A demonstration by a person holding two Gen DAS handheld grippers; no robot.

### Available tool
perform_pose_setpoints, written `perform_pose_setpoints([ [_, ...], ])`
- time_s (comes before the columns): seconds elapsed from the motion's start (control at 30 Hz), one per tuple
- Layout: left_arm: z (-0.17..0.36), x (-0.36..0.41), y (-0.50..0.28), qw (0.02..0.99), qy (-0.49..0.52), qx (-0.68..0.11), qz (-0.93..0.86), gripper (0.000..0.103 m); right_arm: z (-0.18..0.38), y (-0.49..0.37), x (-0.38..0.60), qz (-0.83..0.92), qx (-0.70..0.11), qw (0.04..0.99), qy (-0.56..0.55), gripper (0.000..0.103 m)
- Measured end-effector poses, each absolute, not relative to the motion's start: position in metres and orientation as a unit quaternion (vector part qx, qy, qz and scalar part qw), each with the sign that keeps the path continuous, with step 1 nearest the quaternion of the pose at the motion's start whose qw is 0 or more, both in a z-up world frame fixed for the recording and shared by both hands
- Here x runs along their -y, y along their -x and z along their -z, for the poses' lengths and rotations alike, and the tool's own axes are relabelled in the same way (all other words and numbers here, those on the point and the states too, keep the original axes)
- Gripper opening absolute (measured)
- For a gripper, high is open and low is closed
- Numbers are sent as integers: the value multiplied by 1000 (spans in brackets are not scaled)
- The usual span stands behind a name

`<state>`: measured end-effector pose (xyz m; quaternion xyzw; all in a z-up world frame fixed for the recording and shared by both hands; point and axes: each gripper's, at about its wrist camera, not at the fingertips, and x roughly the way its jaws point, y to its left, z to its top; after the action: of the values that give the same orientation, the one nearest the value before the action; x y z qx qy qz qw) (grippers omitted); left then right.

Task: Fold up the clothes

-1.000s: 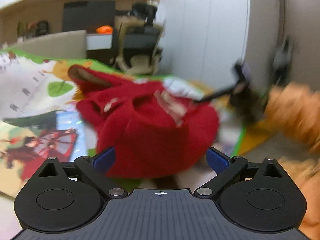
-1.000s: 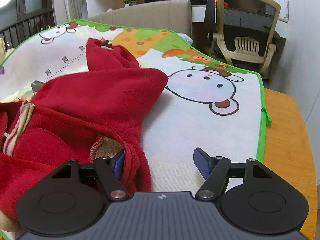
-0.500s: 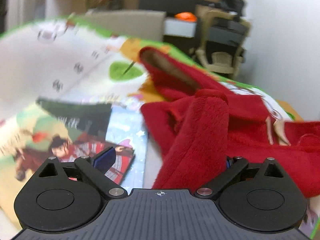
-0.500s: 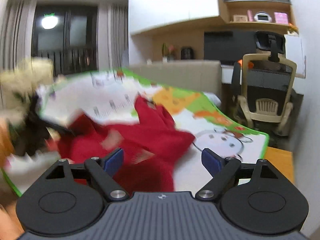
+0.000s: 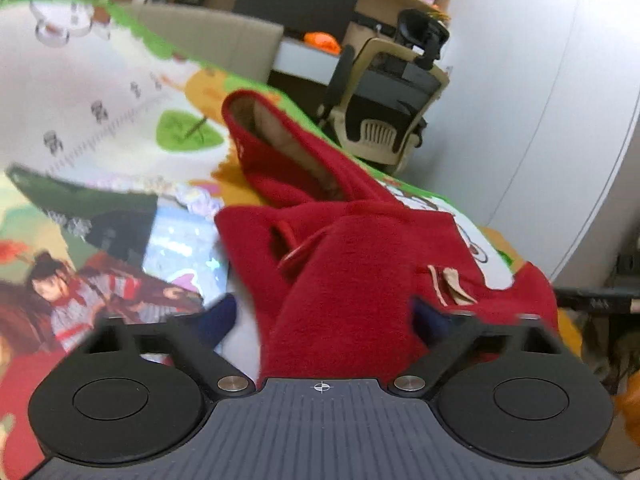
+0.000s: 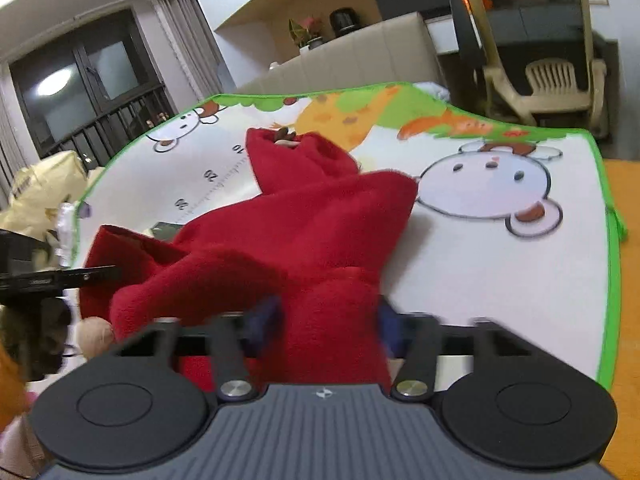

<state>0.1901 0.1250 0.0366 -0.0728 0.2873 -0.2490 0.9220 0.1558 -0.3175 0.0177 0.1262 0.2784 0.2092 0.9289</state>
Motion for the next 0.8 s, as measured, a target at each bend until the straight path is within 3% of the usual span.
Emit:
perform_pose_setpoints([
  [0.03, -41, -121, -188, 925, 66, -282, 247, 41, -23, -154, 317, -211, -266, 932, -126, 13],
  [0.17, -69, -115, -186, 939, 46, -240, 242, 25, -64, -149, 314, -222, -199, 949, -100, 12],
  [0.3, -81, -120, -221, 956, 34, -223, 185, 27, -92, -189, 307, -203, -163, 964, -54, 11],
  [0.4, -60, -121, -258, 956, 43, -252, 147, 43, -75, -237, 298, -175, -184, 967, -22, 12],
  [0.47, -39, -120, -277, 948, 33, -291, 127, 61, -48, -262, 294, -156, -229, 961, -4, 12],
  [0.5, -28, -120, -285, 943, 28, -311, 117, 63, -34, -274, 291, -146, -252, 957, 5, 17],
  [0.57, -18, -125, -294, 937, 47, -329, 110, 74, -10, -294, 290, -127, -289, 949, 16, 39],
  [0.67, -23, -131, -296, 935, 59, -332, 109, 81, -9, -289, 309, -113, -287, 951, -28, 58],
  [0.8, -49, -136, -275, 941, 63, -310, 121, 90, -28, -268, 327, -96, -273, 957, -33, 64],
])
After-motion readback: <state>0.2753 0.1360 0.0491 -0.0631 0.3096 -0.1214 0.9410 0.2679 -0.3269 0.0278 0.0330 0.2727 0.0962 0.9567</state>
